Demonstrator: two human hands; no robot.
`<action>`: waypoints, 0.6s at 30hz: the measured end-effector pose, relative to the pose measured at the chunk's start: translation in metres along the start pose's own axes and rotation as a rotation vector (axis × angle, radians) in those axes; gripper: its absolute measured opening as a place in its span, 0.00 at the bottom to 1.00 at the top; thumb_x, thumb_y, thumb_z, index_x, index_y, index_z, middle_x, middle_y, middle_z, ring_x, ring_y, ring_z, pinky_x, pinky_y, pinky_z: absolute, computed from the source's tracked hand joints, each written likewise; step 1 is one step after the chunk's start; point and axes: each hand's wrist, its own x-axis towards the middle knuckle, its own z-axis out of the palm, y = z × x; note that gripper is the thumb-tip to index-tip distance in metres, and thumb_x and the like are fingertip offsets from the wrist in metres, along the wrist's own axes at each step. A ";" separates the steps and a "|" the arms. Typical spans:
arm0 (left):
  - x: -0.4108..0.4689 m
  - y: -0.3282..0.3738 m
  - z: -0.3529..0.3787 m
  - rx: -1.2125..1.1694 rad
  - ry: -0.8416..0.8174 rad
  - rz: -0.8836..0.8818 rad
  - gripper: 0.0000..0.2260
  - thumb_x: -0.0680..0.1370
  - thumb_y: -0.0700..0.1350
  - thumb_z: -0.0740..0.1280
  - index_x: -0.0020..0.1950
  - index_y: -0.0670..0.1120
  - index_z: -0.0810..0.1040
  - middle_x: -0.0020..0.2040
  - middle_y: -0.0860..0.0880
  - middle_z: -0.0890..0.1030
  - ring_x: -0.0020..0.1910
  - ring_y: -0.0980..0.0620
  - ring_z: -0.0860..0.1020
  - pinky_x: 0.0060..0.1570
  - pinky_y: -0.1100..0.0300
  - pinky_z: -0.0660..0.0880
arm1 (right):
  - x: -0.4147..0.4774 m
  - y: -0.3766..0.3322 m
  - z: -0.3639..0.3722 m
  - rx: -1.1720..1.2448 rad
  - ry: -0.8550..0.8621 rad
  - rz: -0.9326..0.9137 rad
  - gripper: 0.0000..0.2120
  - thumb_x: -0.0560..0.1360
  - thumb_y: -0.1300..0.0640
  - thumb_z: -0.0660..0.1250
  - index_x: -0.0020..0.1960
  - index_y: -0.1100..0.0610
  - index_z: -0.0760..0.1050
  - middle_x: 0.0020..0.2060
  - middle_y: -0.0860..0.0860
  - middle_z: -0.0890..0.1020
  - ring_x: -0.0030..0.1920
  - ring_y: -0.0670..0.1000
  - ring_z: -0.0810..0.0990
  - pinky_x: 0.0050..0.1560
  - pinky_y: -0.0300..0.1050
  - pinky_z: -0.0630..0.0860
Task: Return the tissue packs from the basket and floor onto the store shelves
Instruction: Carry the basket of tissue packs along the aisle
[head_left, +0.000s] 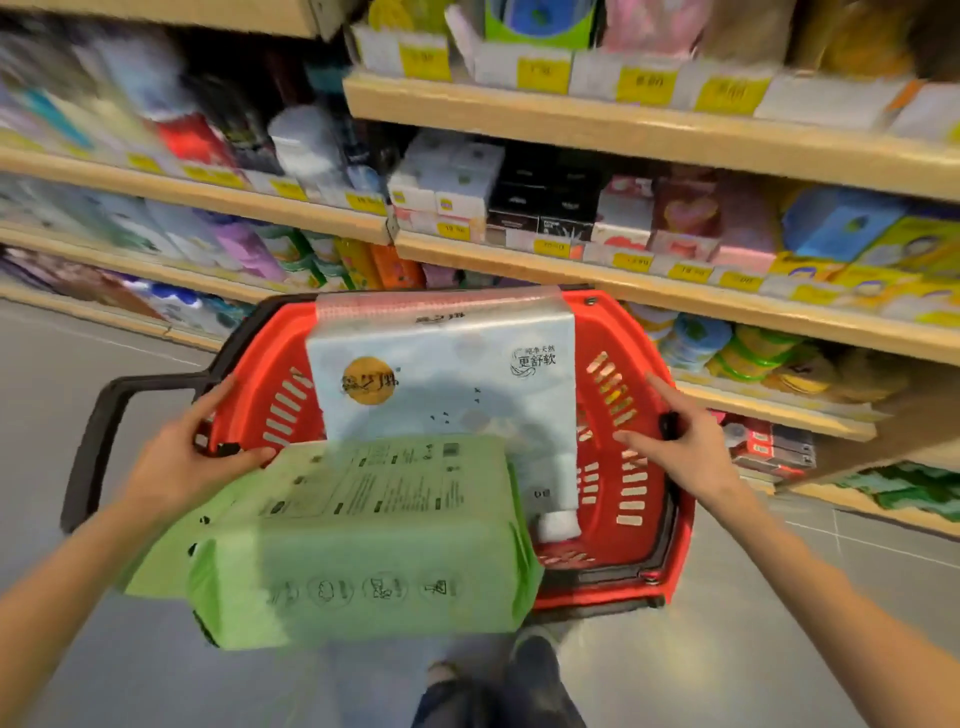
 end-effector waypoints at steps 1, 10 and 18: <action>-0.011 0.009 -0.020 -0.004 0.019 -0.001 0.41 0.66 0.47 0.77 0.73 0.59 0.60 0.52 0.42 0.78 0.43 0.45 0.78 0.43 0.51 0.75 | 0.001 -0.021 -0.004 0.013 -0.004 -0.032 0.37 0.63 0.62 0.77 0.69 0.52 0.66 0.59 0.50 0.76 0.54 0.37 0.76 0.52 0.24 0.70; -0.113 0.019 -0.154 -0.085 0.319 -0.097 0.36 0.67 0.49 0.76 0.71 0.59 0.63 0.50 0.49 0.76 0.37 0.59 0.74 0.44 0.57 0.70 | 0.015 -0.189 0.002 0.009 -0.084 -0.323 0.42 0.60 0.54 0.79 0.70 0.57 0.66 0.62 0.51 0.75 0.54 0.33 0.73 0.57 0.23 0.66; -0.173 -0.064 -0.222 -0.155 0.442 -0.208 0.37 0.66 0.48 0.77 0.72 0.58 0.64 0.50 0.47 0.79 0.40 0.56 0.77 0.51 0.54 0.73 | 0.014 -0.287 0.087 0.042 -0.212 -0.427 0.39 0.62 0.60 0.78 0.69 0.52 0.67 0.59 0.49 0.78 0.51 0.34 0.76 0.60 0.37 0.72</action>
